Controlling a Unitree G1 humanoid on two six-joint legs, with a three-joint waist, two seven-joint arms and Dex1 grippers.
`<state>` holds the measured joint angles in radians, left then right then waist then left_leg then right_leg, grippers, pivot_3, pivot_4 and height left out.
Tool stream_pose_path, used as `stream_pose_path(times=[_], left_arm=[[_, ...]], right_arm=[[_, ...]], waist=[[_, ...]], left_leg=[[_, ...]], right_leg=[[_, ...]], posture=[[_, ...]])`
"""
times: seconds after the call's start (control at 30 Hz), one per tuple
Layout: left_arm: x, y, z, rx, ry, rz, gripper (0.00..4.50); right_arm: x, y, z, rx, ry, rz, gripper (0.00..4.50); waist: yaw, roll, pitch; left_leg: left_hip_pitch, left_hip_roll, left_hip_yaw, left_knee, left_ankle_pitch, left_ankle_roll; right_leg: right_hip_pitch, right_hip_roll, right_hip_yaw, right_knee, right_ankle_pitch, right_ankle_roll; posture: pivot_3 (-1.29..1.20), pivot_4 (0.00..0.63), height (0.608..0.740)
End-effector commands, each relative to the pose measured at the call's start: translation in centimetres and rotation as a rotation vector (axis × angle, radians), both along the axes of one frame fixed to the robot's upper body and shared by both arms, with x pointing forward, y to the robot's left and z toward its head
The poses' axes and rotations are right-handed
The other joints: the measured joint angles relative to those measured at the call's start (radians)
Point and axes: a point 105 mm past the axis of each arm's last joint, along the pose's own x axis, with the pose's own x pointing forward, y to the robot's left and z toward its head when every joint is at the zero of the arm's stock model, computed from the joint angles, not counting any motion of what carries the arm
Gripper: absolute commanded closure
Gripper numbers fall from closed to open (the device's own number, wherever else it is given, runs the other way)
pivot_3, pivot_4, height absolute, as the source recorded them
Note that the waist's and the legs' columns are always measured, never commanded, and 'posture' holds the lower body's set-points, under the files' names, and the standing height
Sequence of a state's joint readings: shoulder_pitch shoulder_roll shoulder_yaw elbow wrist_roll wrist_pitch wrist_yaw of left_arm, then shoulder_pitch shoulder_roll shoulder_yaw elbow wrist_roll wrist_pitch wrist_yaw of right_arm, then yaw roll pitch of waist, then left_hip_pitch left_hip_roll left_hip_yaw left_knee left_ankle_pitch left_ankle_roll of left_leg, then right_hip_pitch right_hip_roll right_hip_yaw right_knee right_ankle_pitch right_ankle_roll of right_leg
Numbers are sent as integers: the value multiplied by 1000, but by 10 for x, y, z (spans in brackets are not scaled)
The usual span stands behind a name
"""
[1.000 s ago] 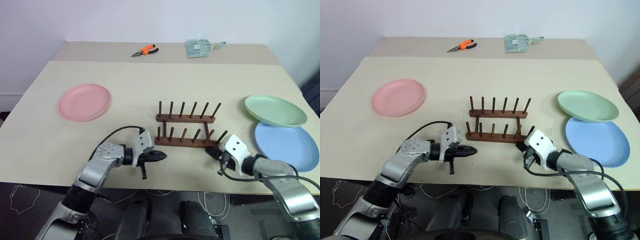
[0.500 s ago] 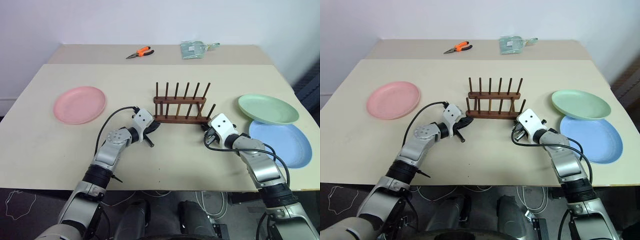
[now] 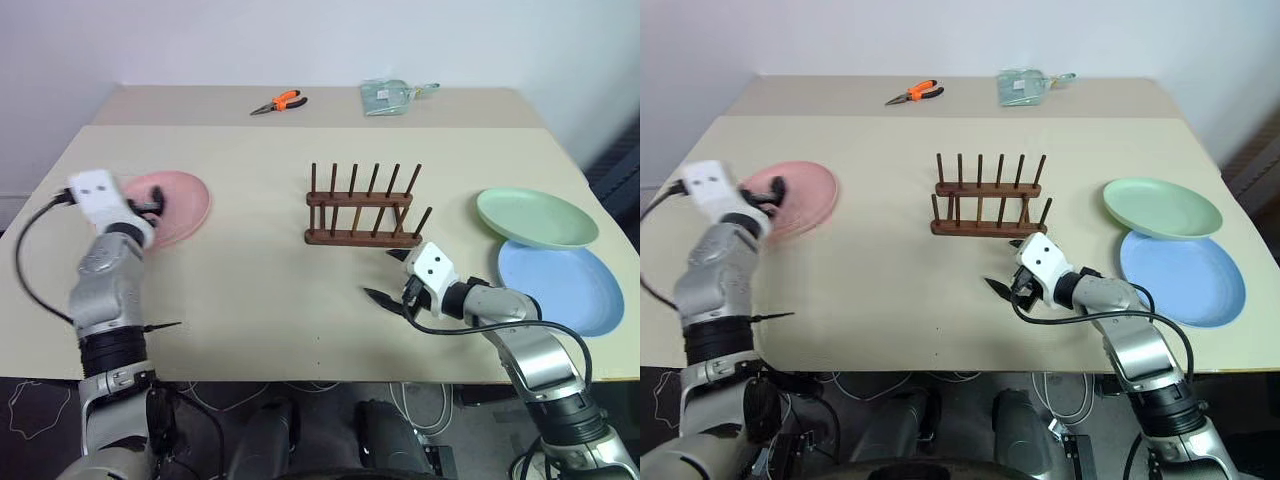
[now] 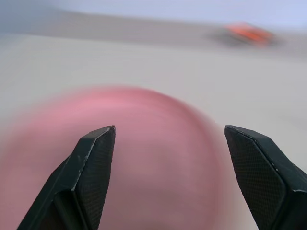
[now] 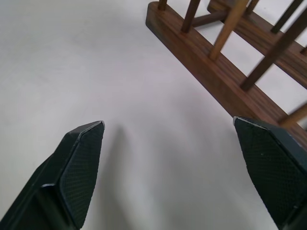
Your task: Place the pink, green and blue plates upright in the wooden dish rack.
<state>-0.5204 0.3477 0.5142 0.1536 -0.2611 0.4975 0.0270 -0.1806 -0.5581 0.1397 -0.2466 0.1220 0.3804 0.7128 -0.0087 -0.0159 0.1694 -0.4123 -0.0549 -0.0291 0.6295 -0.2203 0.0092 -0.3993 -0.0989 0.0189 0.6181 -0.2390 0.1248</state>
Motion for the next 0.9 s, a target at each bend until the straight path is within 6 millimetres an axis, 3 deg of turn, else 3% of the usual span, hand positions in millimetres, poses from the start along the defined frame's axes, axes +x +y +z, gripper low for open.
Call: stream_pose_path(times=[0.03, 0.13, 0.3, 0.4, 0.57, 0.6, 0.7, 0.77, 0.9], left_arm=[[-11, 18, 3, -244, -63, 151, 650], [-14, 19, -8, -451, -71, 176, 650], [-9, 4, -23, -729, -65, 81, 650], [-5, 3, -30, -863, -72, 75, 1442], [-2, 1, -37, -958, -52, 106, 4087], [-1, -1, -34, -940, -54, 94, 4433], [6, -11, -3, -753, -122, 4, 4433], [12, -30, 26, -638, -198, -104, 4433], [19, -94, 80, -465, -302, -375, 4433]], right_arm=[[4, 12, 10, 18, -46, 41, 0], [5, 16, 10, 22, -51, 58, 0], [8, 18, 12, 23, -65, 61, 0], [10, 15, 15, 21, -87, 43, 0], [14, 7, 25, 48, -103, 3, 0], [15, 5, 28, 57, -105, -1, 0], [16, 5, 48, 61, -166, 3, 0], [17, 9, 66, 47, -241, 19, 0], [23, 27, 109, 2, -440, 71, 0]], waist=[[4, -1, 1], [14, -4, 2], [18, -5, 2], [18, -5, 2], [18, -5, 2], [19, -5, 2], [19, -7, 2], [19, -8, 3], [19, -8, 4]], left_leg=[[0, 0, 0, 0, 0, 0], [0, 0, -1, 1, 0, -1], [0, 0, 0, 1, 0, -1], [0, 0, 0, 1, 0, -2], [0, 0, 0, 1, 0, -2], [0, 0, 0, 1, 0, -2], [0, 0, 0, 1, 0, -2], [-1, 0, 0, 0, 0, -3], [-4, 0, 0, 1, 0, -5]], right_leg=[[0, 0, 0, 0, 0, 0], [0, 0, -1, 1, 0, 0], [0, 0, -1, 1, 0, 0], [0, 1, -1, 1, 0, 0], [0, 1, 0, 1, 0, 0], [0, 1, 0, 1, 0, 0], [0, 1, 0, 1, 0, 0], [0, 1, 0, 1, 0, 0], [-4, 1, 0, 1, 1, 0]], posture=[[0, 150, 738], [0, 150, 738], [0, 150, 738], [0, 150, 738], [0, 150, 738], [0, 150, 738], [0, 150, 738], [0, 150, 738], [0, 150, 738]])
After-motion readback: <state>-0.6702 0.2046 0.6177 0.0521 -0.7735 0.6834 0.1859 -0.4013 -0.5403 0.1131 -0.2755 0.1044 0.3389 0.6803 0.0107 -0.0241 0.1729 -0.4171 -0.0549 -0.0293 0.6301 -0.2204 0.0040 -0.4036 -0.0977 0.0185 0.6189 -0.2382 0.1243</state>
